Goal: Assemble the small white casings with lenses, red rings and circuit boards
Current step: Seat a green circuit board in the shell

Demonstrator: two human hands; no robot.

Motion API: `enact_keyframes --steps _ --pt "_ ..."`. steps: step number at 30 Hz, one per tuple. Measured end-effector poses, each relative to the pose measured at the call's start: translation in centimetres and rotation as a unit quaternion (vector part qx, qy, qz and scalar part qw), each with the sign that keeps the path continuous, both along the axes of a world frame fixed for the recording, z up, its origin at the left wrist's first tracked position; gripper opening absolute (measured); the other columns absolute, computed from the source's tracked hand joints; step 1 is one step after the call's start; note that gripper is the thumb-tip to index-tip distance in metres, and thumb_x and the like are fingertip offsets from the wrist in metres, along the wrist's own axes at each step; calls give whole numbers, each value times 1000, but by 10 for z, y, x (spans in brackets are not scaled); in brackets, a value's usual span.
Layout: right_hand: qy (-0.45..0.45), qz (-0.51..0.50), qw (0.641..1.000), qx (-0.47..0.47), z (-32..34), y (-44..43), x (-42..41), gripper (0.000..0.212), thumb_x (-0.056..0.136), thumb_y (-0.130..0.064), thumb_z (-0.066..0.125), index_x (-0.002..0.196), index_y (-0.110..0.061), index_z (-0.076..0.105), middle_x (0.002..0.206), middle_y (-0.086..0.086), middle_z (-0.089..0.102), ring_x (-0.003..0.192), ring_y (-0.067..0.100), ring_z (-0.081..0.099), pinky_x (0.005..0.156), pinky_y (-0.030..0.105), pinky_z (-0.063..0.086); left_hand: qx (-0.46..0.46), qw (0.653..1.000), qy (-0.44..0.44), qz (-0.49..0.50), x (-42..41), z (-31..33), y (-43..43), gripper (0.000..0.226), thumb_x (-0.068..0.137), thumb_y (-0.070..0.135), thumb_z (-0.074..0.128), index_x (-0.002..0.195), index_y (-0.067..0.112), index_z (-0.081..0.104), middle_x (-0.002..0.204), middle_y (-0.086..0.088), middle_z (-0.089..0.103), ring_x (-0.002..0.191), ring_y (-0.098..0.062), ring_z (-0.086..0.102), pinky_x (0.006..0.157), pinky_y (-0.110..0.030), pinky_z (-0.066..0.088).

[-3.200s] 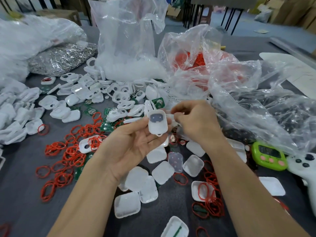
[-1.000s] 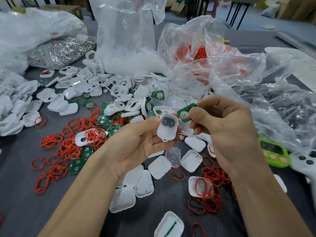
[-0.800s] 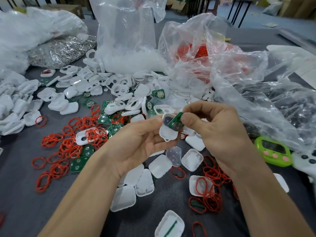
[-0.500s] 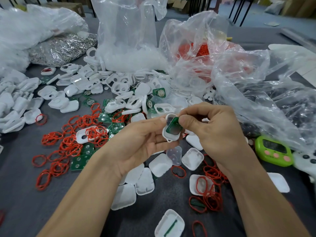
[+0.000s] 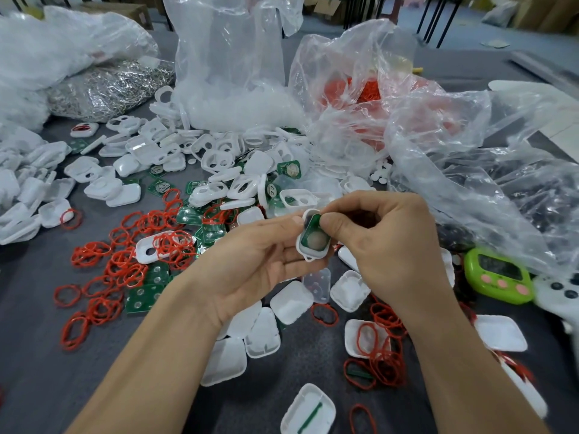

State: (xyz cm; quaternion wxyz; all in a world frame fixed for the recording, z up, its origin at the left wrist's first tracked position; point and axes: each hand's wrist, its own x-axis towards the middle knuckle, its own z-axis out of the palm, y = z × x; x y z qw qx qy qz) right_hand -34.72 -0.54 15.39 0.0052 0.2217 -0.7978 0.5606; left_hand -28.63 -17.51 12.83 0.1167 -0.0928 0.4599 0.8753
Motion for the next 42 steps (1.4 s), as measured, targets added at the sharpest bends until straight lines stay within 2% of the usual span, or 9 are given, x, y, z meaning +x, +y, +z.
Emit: enact_keyframes --steps 7,15,20,25,32,35,37,40,42 --pt "70 -37 997 24 -1 -3 3 12 79 -22 87 76 -31 79 67 -19 71 61 6 67 57 16 50 7 1000 -6 15 0 1 3 38 91 21 60 121 2 73 128 -22 69 106 -26 72 90 -37 61" --pt "135 -71 988 33 -3 -8 10 10 77 -21 87 78 -28 80 69 -22 70 67 1 68 62 12 51 -4 1000 -13 27 1 2 4 37 91 20 60 119 2 74 127 -23 69 110 -28 71 100 -45 57" --pt "154 -85 984 34 -4 -10 12 9 77 -21 88 79 -27 80 70 -16 72 67 2 66 63 12 50 -4 1000 -5 26 1 1 4 40 93 19 58 126 1 70 132 -24 66 116 -31 67 102 -46 55" --pt "140 -96 985 29 -6 -11 9 9 77 -27 88 81 -26 81 67 -18 69 64 3 64 62 19 53 -1 1000 4 11 1 0 1 40 96 20 56 130 3 68 136 -21 64 125 -33 63 105 -46 53" --pt "64 -79 995 -9 -3 -8 6 8 80 -30 87 78 -28 79 65 -18 71 61 4 69 56 17 53 22 1000 10 8 0 3 0 40 99 20 53 132 1 66 139 -24 61 115 -28 68 99 -41 57" --pt "27 -91 994 -54 0 -3 2 12 84 -29 83 74 -32 77 67 -19 73 59 1 68 55 13 50 39 999 14 13 1 5 0 39 99 21 51 129 3 69 128 -20 70 107 -26 73 86 -35 61" --pt "11 -89 994 -62 0 -1 1 11 84 -31 83 75 -32 77 67 -18 73 57 0 66 54 11 48 41 999 17 14 1 5 0 39 98 21 51 128 5 70 126 -18 71 104 -25 74 82 -34 61" --pt "-22 -63 997 -41 -1 -4 5 15 78 -40 85 87 -29 79 72 -15 73 60 2 67 57 16 52 28 999 21 13 1 4 1 39 98 20 51 128 5 70 129 -16 70 110 -25 72 93 -38 60" --pt "-36 -48 998 -21 -2 -7 7 18 75 -44 82 88 -32 78 73 -14 73 62 5 69 59 23 57 25 999 23 18 0 4 1 38 96 20 52 126 5 72 126 -14 71 107 -23 72 98 -40 58"
